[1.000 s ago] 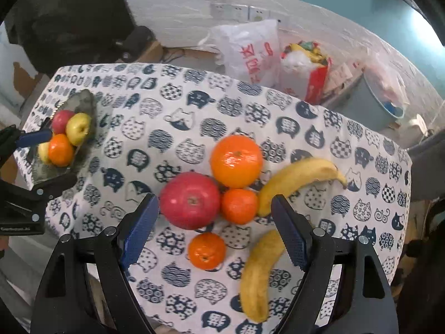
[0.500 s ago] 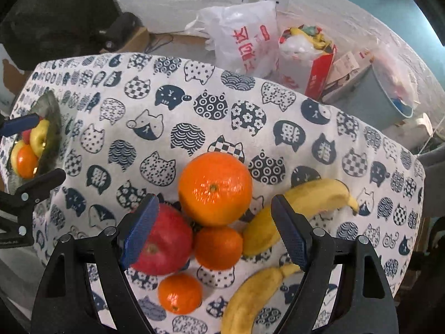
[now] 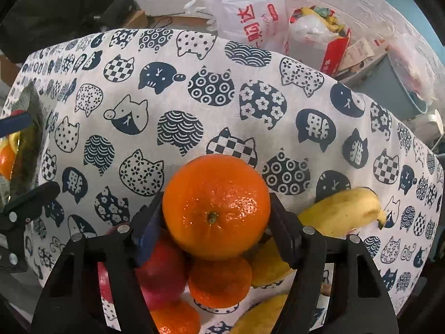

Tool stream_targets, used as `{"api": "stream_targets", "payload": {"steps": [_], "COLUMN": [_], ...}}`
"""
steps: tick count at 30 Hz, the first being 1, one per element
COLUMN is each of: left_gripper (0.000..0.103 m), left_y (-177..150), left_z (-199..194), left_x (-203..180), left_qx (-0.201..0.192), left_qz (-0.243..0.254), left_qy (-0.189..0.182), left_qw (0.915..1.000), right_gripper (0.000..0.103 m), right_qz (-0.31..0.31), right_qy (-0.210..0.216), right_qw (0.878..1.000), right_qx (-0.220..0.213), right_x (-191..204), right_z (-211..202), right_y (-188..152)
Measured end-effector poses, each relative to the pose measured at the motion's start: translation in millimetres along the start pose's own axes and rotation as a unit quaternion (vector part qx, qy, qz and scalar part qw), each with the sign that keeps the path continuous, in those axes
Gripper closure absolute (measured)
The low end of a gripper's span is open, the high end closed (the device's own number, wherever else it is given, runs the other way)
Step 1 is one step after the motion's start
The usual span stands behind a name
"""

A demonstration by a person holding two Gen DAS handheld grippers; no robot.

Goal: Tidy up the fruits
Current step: 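Grasp the large red apple with the left tool while the right tool grasps a large orange, then carry the red apple with the left tool while the right tool carries the orange over the plate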

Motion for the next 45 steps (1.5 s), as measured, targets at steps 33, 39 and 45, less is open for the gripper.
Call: {"api": "stream_targets", "payload": {"steps": [33, 39, 45], "left_gripper": [0.015, 0.015, 0.027], "left_y": [3.0, -1.5, -4.4], "left_z": [12.7, 28.4, 35.6], "left_x": [-124.9, -126.8, -125.8], "left_qx": [0.047, 0.052, 0.057], "left_qz": [0.036, 0.055, 0.048], "left_qy": [-0.1, -0.076, -0.097], "left_qw": [0.9933, 0.9943, 0.9925], "right_gripper": [0.034, 0.034, 0.034], "right_qz": [0.109, 0.114, 0.109], "right_qy": [-0.013, -0.007, 0.001], "right_qw": [0.992, 0.991, 0.992], "right_qx": [-0.068, -0.064, -0.06], "right_x": [-82.0, -87.6, -82.7], "right_z": [-95.6, -91.2, -85.9], "right_y": [-87.2, -93.0, -92.1]}}
Point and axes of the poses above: each gripper's, at about its wrist camera, not at the fingertips, and z roughly the way its jaws point, x to its left, y to its top, the point moved 7 cm from there along z, roughly the way its jaws point, and after that the axes turned 3 degrees about -x, right-handed, at the moved point
